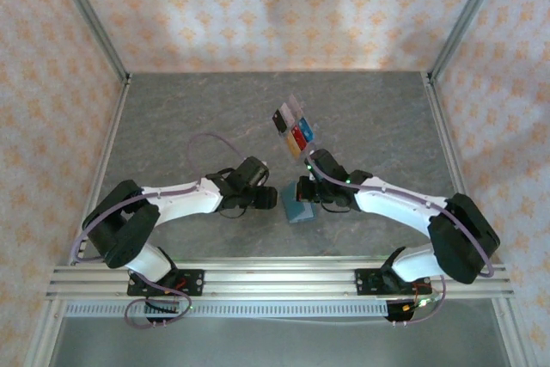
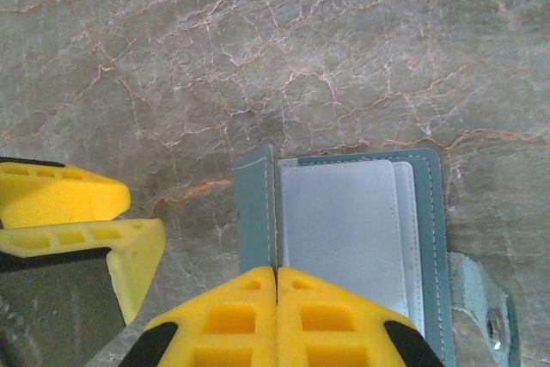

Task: Put the credit cards into the card holder

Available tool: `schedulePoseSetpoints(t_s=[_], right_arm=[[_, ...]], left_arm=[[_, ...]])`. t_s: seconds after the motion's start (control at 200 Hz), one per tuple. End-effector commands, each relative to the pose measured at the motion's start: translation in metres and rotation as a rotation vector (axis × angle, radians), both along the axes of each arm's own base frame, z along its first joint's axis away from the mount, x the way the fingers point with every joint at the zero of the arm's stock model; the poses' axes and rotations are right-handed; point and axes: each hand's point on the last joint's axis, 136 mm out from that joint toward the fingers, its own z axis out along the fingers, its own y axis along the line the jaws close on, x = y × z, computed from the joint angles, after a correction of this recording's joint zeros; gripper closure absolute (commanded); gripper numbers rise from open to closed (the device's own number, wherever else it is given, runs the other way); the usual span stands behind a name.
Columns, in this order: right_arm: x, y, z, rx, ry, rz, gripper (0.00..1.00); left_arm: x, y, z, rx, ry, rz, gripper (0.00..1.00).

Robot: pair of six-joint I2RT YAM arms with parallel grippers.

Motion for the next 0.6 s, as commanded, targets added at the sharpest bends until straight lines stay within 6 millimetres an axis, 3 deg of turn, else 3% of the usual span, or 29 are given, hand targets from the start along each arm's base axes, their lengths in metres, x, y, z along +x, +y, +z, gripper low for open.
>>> schedulePoseSetpoints(t_s=[0.0, 0.445, 0.595], right_arm=[[0.008, 0.0, 0.009, -0.054, -0.036, -0.001, 1.0], [0.01, -0.009, -0.001, -0.144, -0.024, -0.054, 1.0], [0.009, -0.006, -0.007, -0.15, -0.009, -0.05, 0.92]], left_arm=[[-0.01, 0.009, -0.009, 0.027, 0.035, -0.01, 0.5], [-0.002, -0.038, -0.027, -0.013, 0.052, -0.055, 0.52], [0.001, -0.052, -0.03, -0.031, 0.052, -0.059, 0.53]])
